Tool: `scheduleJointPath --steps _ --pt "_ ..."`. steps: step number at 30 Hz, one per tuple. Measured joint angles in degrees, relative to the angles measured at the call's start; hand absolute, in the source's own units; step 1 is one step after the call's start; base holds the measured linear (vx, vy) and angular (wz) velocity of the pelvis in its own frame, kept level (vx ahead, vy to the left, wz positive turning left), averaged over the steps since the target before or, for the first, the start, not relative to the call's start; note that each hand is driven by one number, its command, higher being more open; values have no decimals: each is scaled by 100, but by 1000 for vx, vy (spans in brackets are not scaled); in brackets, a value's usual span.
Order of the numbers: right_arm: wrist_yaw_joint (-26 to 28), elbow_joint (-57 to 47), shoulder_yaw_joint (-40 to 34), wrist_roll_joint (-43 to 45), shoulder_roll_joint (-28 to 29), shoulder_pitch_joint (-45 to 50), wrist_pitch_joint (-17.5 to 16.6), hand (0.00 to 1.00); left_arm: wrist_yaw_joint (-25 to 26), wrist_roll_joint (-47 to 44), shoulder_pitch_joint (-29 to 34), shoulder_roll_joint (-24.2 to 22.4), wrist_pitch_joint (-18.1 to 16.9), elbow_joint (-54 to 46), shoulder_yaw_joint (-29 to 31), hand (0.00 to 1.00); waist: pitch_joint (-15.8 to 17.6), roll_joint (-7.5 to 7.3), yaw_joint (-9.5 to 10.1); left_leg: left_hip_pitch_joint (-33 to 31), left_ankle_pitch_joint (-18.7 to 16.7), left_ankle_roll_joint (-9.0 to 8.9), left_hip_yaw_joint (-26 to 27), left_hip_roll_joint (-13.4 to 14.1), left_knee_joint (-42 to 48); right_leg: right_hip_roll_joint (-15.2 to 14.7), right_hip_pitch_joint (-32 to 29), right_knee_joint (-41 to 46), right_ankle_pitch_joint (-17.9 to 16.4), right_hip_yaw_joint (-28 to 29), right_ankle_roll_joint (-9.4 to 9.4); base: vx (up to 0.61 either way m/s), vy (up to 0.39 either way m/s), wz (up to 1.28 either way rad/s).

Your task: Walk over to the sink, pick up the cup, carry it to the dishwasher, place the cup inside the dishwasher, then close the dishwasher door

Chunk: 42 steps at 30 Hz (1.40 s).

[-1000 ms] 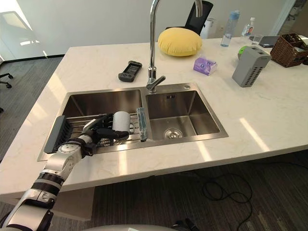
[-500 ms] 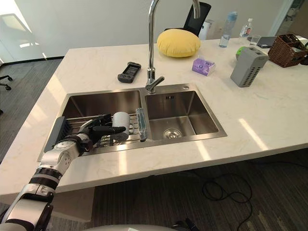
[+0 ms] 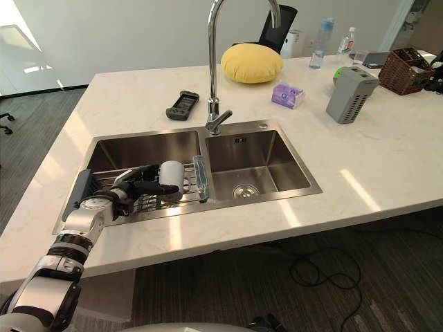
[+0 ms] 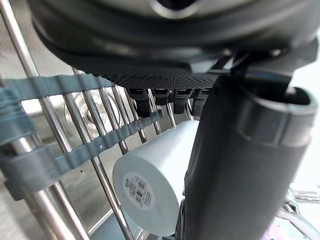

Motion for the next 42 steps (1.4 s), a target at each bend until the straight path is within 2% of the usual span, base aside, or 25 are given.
scheduleJointPath --steps 6,16,28,29,37,42 --pt "-12 -51 88 151 -28 50 -1 100 53 41 -111 -21 115 134 43 100 18 32 1 25 -6 -3 58 1 -1 2 -4 1 2 45 3 -6 -3 -3" --pt "-26 -193 216 241 -64 131 -1 100 251 357 -248 -224 204 394 461 100 15 58 -21 54 -25 -21 204 47 -1 50 -51 0 9 181 -3 -8 -8 -7" --pt "-30 -354 266 374 -150 228 -1 100 -97 941 -255 -201 182 493 611 100 17 188 -63 68 -43 -52 309 96 0 106 -107 0 29 278 -30 0 -10 -4" --pt "-29 -360 266 374 -154 228 -1 100 -128 1054 -255 -200 183 495 601 0 16 198 -75 68 -43 -53 321 98 0 108 -114 0 27 288 -26 -10 -9 -4" --pt "-28 -408 264 374 -188 238 -18 100 -328 1477 -431 -63 225 680 567 0 18 276 -165 54 -46 -60 347 109 0 122 -149 0 27 317 -23 0 -3 -1" --pt "-21 -423 265 374 -187 221 -21 100 -621 1951 -547 -56 243 732 549 0 32 293 -237 50 -60 -71 353 114 2 131 -155 4 44 320 -47 0 0 0"
